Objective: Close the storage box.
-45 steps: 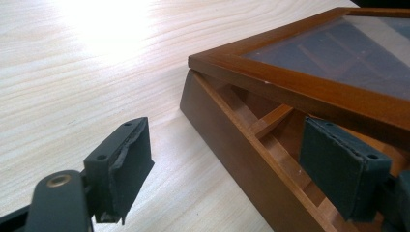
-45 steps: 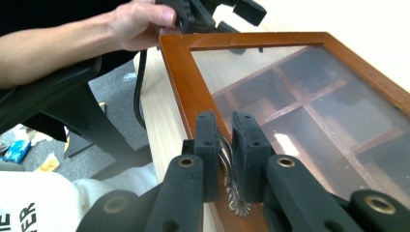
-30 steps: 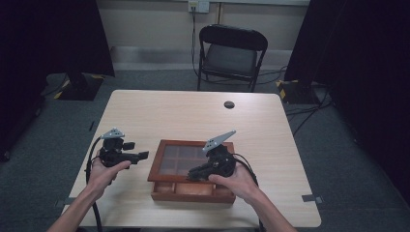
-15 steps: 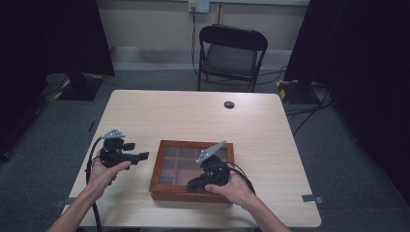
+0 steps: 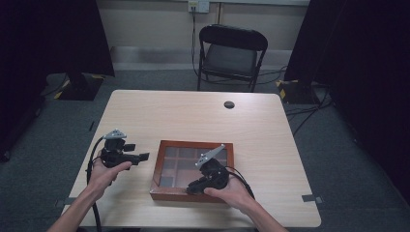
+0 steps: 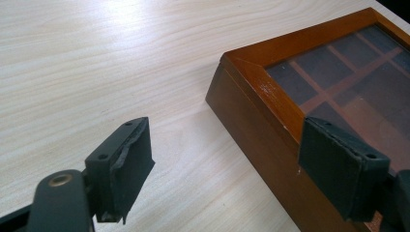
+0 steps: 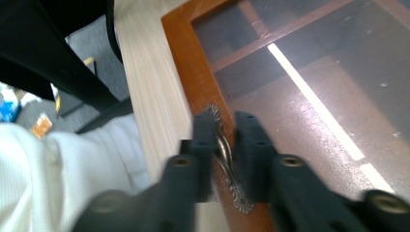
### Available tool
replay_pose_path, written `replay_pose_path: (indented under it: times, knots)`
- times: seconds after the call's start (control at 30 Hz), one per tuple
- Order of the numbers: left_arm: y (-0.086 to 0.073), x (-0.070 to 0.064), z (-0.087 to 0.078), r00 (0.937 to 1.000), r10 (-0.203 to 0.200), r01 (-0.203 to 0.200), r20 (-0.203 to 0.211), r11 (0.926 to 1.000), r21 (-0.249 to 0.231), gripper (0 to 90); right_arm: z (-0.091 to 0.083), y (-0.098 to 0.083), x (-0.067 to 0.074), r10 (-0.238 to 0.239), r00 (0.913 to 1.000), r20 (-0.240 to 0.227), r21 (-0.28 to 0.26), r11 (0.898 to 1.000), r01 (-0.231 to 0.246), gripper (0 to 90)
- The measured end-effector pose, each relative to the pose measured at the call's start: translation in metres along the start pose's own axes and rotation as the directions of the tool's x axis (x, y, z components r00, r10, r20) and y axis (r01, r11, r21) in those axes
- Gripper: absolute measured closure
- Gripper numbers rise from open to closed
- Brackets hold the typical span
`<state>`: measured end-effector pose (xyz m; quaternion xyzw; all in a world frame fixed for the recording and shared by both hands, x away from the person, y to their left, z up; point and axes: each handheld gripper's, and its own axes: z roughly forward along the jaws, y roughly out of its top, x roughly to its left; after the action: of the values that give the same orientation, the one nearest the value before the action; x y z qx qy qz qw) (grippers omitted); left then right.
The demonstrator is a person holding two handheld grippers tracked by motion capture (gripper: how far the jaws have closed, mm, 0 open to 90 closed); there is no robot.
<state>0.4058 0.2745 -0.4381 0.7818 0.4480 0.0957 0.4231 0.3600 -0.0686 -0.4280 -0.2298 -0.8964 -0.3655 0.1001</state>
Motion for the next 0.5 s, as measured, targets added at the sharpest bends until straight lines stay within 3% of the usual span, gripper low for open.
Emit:
replay_pose_path:
  times: [0.13, 0.23, 0.33, 0.43, 0.5]
  knots:
    - [0.0, 0.001, -0.001, 1.0, 0.001, -0.001, -0.005, 1.0, 0.01, 19.2, -0.016, -0.004, -0.008, 0.049, 0.9963, 0.07, -0.074, 0.996, -0.044, 59.2]
    - [-0.006, 0.004, -0.006, 1.0, 0.004, -0.004, -0.005, 0.9997, 0.023, 19.0, -0.036, -0.013, -0.017, 0.1, 0.9855, 0.137, -0.151, 0.985, -0.079, 52.1]
    - [-0.014, 0.011, -0.01, 0.9995, -0.011, 0.012, -0.029, 0.9991, 0.041, 19.0, -0.057, -0.027, -0.026, 0.172, 0.9622, 0.211, -0.218, 0.968, -0.125, 41.0]
    - [-0.017, 0.018, -0.012, 0.9984, -0.019, 0.022, -0.054, 0.9988, 0.043, 18.1, -0.075, -0.044, -0.038, 0.273, 0.9365, 0.221, -0.293, 0.934, -0.203, 32.2]
    - [-0.02, 0.022, -0.012, 0.9981, -0.013, 0.017, -0.06, 0.998, 0.061, 16.8, -0.085, -0.056, -0.045, 0.312, 0.9134, 0.261, -0.319, 0.921, -0.224, 24.7]
